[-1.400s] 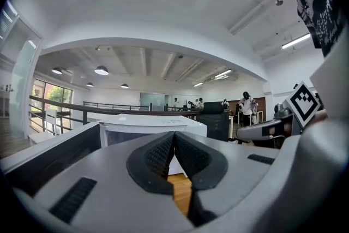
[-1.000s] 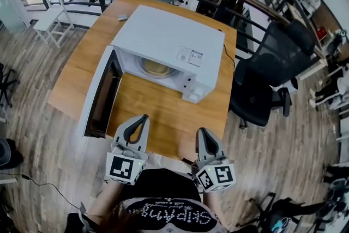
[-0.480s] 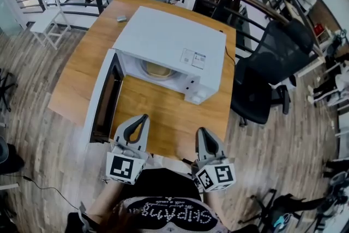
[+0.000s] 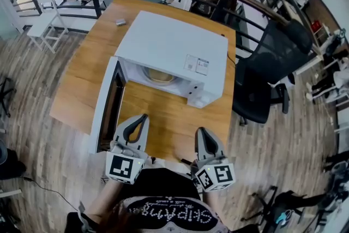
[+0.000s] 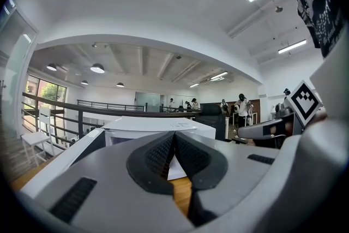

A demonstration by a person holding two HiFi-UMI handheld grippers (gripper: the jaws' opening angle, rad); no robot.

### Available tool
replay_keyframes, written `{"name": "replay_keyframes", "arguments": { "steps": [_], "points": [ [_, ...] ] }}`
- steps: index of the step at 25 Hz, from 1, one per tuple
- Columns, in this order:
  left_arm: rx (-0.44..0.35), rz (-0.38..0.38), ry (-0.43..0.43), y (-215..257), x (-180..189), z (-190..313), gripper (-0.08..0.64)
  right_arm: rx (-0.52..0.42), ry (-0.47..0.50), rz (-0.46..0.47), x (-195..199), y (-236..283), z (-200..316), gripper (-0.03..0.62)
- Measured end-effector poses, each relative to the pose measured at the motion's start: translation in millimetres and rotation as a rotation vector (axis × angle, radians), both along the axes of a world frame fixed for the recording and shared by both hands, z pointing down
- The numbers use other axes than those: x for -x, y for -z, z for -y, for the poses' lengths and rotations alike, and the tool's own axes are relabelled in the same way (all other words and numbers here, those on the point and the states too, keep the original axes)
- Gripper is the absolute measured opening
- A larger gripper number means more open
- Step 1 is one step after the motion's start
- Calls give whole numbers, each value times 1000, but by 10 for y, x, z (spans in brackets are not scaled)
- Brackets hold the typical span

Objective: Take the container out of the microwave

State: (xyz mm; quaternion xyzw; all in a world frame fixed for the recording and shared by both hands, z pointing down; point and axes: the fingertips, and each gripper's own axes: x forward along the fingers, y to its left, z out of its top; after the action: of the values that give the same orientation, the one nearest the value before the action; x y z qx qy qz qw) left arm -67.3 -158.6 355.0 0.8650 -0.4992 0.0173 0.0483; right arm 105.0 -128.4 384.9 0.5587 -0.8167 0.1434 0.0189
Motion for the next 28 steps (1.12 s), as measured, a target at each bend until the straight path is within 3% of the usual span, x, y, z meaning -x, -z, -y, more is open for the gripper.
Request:
{"name": "replay_keyframes", "arguments": {
  "steps": [13,22,28],
  "points": [
    [11,9,-40,-79,-23,161,32,4,-47,-6,-28,-20,113,37],
    [-32,26,-122,-13,-169,149,32,-3,-90,-6,-99,0,67,37],
    [-42,87,-162,6,-187,167,32,-15,-102,-8,-131,46,57,36]
  ]
}}
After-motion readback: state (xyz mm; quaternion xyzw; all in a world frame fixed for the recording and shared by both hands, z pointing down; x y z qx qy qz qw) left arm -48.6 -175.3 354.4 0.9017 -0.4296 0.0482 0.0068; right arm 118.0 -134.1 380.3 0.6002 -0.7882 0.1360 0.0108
